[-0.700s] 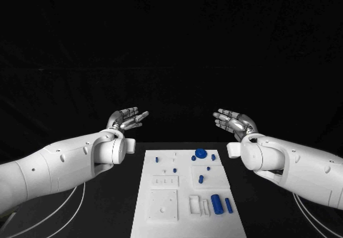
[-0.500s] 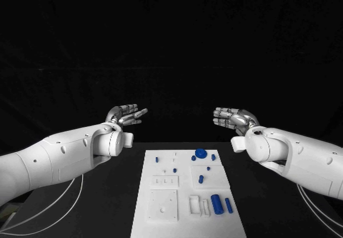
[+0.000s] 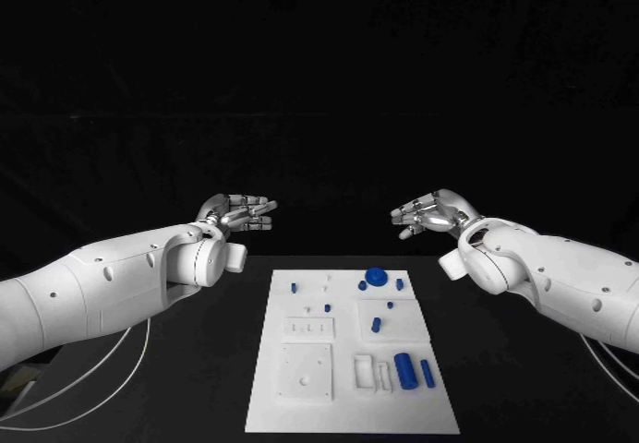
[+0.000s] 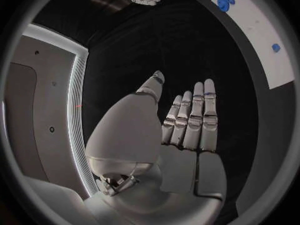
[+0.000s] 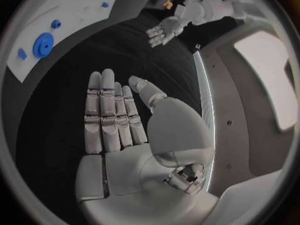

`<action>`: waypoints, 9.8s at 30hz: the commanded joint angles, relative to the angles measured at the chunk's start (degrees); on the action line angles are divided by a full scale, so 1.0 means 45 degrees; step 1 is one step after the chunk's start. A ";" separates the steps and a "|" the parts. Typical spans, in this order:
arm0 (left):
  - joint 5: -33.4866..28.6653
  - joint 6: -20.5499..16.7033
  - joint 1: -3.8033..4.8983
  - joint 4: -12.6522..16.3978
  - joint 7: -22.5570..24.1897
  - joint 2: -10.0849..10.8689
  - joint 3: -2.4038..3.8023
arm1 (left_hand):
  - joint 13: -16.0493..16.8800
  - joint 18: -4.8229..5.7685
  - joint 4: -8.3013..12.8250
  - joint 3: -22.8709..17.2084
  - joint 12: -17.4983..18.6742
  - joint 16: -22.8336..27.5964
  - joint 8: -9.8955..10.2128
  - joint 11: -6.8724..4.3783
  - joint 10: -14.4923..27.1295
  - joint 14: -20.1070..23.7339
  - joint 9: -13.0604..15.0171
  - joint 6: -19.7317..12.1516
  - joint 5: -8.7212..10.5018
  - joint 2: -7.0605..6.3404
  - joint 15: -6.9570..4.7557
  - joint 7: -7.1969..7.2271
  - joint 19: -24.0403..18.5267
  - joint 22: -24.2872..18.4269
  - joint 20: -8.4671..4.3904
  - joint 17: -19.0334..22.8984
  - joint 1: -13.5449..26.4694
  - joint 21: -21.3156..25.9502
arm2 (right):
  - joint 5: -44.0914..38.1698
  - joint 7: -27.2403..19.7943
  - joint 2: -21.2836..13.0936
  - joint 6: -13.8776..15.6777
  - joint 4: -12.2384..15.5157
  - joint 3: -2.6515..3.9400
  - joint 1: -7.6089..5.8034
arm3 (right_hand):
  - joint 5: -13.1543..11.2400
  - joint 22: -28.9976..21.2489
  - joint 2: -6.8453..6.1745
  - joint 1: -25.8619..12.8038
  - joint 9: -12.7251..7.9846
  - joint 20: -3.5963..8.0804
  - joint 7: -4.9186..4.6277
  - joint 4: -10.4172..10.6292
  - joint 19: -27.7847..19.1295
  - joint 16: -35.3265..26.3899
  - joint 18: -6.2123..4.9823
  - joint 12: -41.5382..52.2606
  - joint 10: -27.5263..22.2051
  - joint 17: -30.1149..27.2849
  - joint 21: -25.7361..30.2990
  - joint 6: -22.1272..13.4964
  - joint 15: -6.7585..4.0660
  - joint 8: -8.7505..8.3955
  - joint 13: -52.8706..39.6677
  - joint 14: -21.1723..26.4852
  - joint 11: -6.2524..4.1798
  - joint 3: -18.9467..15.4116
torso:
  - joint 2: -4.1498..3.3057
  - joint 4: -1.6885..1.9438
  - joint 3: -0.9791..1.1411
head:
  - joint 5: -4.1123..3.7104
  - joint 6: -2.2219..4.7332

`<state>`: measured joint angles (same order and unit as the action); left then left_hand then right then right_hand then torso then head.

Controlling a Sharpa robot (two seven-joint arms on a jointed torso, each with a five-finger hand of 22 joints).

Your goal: Assemble the parts on the task board

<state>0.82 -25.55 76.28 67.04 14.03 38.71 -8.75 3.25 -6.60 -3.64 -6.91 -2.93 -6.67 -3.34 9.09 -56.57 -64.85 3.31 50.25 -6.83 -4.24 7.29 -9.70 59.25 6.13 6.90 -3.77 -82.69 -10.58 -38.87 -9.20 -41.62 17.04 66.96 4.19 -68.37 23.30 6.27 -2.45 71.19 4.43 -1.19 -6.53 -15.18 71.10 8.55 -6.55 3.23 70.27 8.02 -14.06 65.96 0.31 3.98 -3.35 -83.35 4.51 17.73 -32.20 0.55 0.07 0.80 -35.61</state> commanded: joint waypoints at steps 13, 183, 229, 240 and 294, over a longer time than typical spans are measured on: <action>0.0876 0.1806 0.0218 0.2566 0.0390 0.1394 0.0028 | 0.0016 0.0492 0.1125 0.0424 -0.0122 -0.1750 -0.0030 -0.0282 -0.0733 -0.1305 0.0012 0.0275 0.0016 0.0484 -0.0665 0.0052 0.0109 0.1459 -0.0848 -0.0044 0.0237 -0.2393 | -0.9939 0.1764 0.0057 -0.1096 0.0746 0.0046 0.0002 | -0.0097 0.2207 -0.0437 -0.0073 -0.0041 0.1083 0.0169 -0.0225 0.2545 0.7832 -0.0210 0.0031 0.0375 0.4963 -0.3066 0.0193 -0.0603 -0.0070 -0.0017 -0.0181 -0.0317 -0.0244 | -0.0928 0.0411 0.0006 | -0.0336 0.0120; 0.0979 0.2124 0.0759 0.4196 0.0737 0.1778 0.0097 | 0.0015 0.0402 0.1309 0.0478 -0.0109 -0.2225 -0.0020 -0.0251 -0.0416 -0.1204 0.0002 -0.0104 0.0093 0.0416 -0.0704 0.0054 -0.0490 0.2124 -0.0846 -0.0038 0.0243 -0.3630 | -1.6409 0.6619 0.3343 0.1335 -0.0280 0.0120 0.0852 | -0.4477 0.8463 -0.1207 0.0641 0.0513 0.1363 0.0443 0.0442 0.2408 0.9872 0.0013 0.0034 0.1745 0.5329 -0.2898 0.1409 -0.0852 -0.0072 -0.0068 0.0283 -0.0661 0.5003 | -0.2727 0.1215 -0.0430 | -0.0901 0.0715; 0.0967 0.2100 0.0770 0.3830 0.0752 0.1977 0.0096 | 0.0015 0.0400 0.1307 0.0464 -0.0110 -0.2213 -0.0016 -0.0245 -0.0360 -0.1200 -0.0003 -0.0228 0.0116 0.0342 -0.0700 0.0048 -0.0533 0.2091 -0.0837 -0.0037 0.0237 -0.3694 | -1.2370 0.5360 -0.0377 0.0426 0.1894 0.1331 0.0849 | -0.1290 0.7725 -0.2157 0.0320 -0.0101 0.1797 0.0382 0.1391 0.3347 0.9963 0.0734 0.6077 0.0621 0.6203 -0.1350 -0.0536 -0.1260 -0.0061 -0.6814 0.0335 -0.1428 0.0096 | -0.2600 0.0840 -0.0263 | -0.0709 0.0912; 0.0951 0.2174 0.0768 0.3694 0.0744 0.1918 0.0093 | 0.0015 0.0406 0.1279 0.0464 -0.0109 -0.2202 -0.0012 -0.0234 -0.0337 -0.1183 -0.0006 -0.0284 0.0132 0.0327 -0.0687 0.0035 -0.0544 0.2075 -0.0828 -0.0034 0.0259 -0.3680 | -1.1791 0.5082 -0.0212 -0.0840 0.1083 0.1429 0.0853 | -0.1320 0.9791 -0.1915 0.0438 -0.0052 0.1321 0.0092 0.1721 0.3066 1.2401 0.0096 1.2734 -0.0037 1.1466 -0.2980 -0.1587 -0.0835 -0.0079 -1.3427 0.0218 -0.0947 -0.1635 | -0.2641 0.0887 -0.0250 | -0.0714 0.0817; 0.0967 0.2270 0.0765 0.3562 0.0688 0.1808 0.0092 | 0.0015 0.0409 0.1248 0.0445 -0.0109 -0.2203 -0.0011 -0.0236 -0.0306 -0.1166 -0.0007 -0.0335 0.0135 0.0307 -0.0687 0.0040 -0.0529 0.2002 -0.0826 -0.0036 0.0222 -0.3656 | -1.1378 0.4993 0.0365 -0.1805 -0.0098 0.1437 0.0898 | -0.0261 1.2472 -0.1720 -0.0284 -0.0102 0.1330 0.0122 0.1685 0.3267 1.2561 0.0118 1.3753 0.0388 1.2723 -0.3201 -0.1137 -0.0851 -0.0092 -1.4433 0.0002 -0.0977 -0.0032 | -0.2676 0.0916 -0.0206 | -0.0774 0.0654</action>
<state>5.04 -16.16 79.58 82.98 16.81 46.95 -8.40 3.23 -3.98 2.07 -4.77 -3.20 -16.37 -3.32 7.99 -58.23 -70.20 3.35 49.22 -6.48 -2.63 4.32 -9.61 57.03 15.23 3.17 -3.90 -81.65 -26.82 -90.57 13.53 -40.04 11.48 66.58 10.84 -64.61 21.98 62.44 -10.03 70.34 3.95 5.01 -5.84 -7.70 83.94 64.95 -5.69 64.97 71.78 65.27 -28.38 60.53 -3.65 3.25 -68.29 -83.00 0.10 17.48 -44.20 4.70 -0.87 -2.69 -32.71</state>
